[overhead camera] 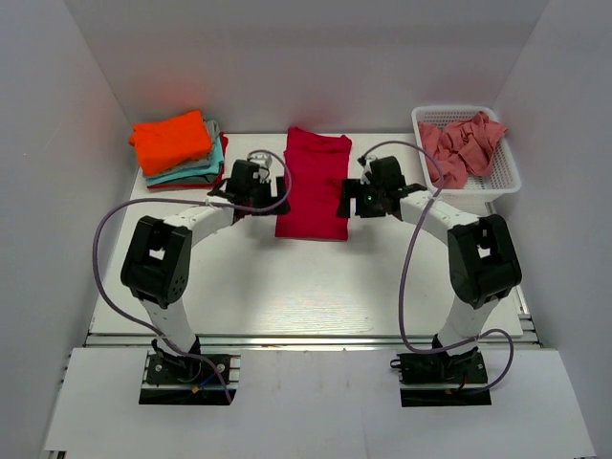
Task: Fold and stack the t-shirts
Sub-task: Grab one side of the 2/3 rectangular tshirt with both arms, then fold the long partially folded tshirt into a neat square
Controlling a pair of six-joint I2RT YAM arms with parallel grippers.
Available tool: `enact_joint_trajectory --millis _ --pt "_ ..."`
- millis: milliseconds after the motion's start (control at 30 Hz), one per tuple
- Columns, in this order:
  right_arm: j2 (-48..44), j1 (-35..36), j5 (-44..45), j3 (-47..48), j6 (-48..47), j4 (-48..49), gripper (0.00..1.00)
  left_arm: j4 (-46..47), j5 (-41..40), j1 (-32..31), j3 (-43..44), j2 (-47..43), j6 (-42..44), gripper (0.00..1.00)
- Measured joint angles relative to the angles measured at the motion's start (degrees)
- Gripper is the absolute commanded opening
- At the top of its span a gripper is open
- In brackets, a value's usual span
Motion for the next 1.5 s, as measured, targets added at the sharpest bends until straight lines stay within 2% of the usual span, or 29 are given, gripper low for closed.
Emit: enact_joint_trajectory --millis 100,133,233,267,400,467,567,600,700,733,767,800,867,1167,1333,1500 --pt "-1.05 -0.02 -2.89 -5.01 1.29 0.33 0.87 -0.63 2.60 -0.63 -4.85 -0.33 -0.02 1.00" --pt "-1.01 -0.02 -3.98 -6.10 1.77 0.55 0.90 -0.76 3.21 -0.74 -5.92 -0.13 0.00 0.98" --pt "-0.50 -0.02 -6.91 -7.80 2.99 1.09 0.90 -0.35 5.38 -0.74 -7.78 0.46 0.00 0.91" --pt "0.04 -0.02 -7.76 -7.82 3.41 1.66 0.90 0.04 6.05 -0.74 -8.04 0.70 0.09 0.84" --pt "2.73 0.11 -9.09 -7.80 4.42 3.54 0.88 1.64 8.20 -0.74 -8.70 1.68 0.31 0.66" --pt "3.56 0.09 -9.86 -7.80 4.85 4.63 0.86 2.91 8.70 -0.72 -9.35 1.77 0.37 0.61" --pt "3.87 0.02 -10.16 -7.87 5.38 5.01 0.78 4.83 9.49 -0.74 -10.69 1.77 0.35 0.47" --pt "4.04 0.02 -10.34 -7.93 5.53 5.25 0.69 5.77 9.88 -0.72 -11.26 1.77 0.33 0.40" --pt "4.85 0.02 -10.47 -7.98 5.73 6.01 0.52 6.99 10.54 -0.72 -12.11 1.95 0.39 0.22" --pt "5.20 0.02 -10.69 -7.98 5.75 6.27 0.34 7.15 10.73 -0.72 -12.13 2.23 0.33 0.13" --pt "5.46 0.04 -10.58 -8.02 5.86 6.58 0.26 7.43 10.75 -0.72 -12.11 2.54 0.44 0.07" --pt "5.68 0.04 -10.43 -8.20 6.23 6.95 0.11 7.63 10.97 -0.72 -12.13 2.60 0.31 0.00" --pt "5.99 0.04 -10.25 -8.87 5.81 7.56 0.01 8.28 11.15 -0.72 -12.46 2.58 0.17 0.00" --pt "3.30 0.04 -10.03 -11.93 4.66 8.83 0.00 11.28 11.45 -0.72 -18.25 -1.49 -0.55 0.00" --pt "-6.40 0.22 -11.34 -18.69 3.41 7.91 0.00 11.21 13.40 -1.07 -24.33 -9.29 -1.79 0.00" --pt "-18.29 0.28 -14.14 -23.30 1.46 3.13 0.00 8.44 17.62 -2.16 -29.40 -21.92 -3.58 0.00"
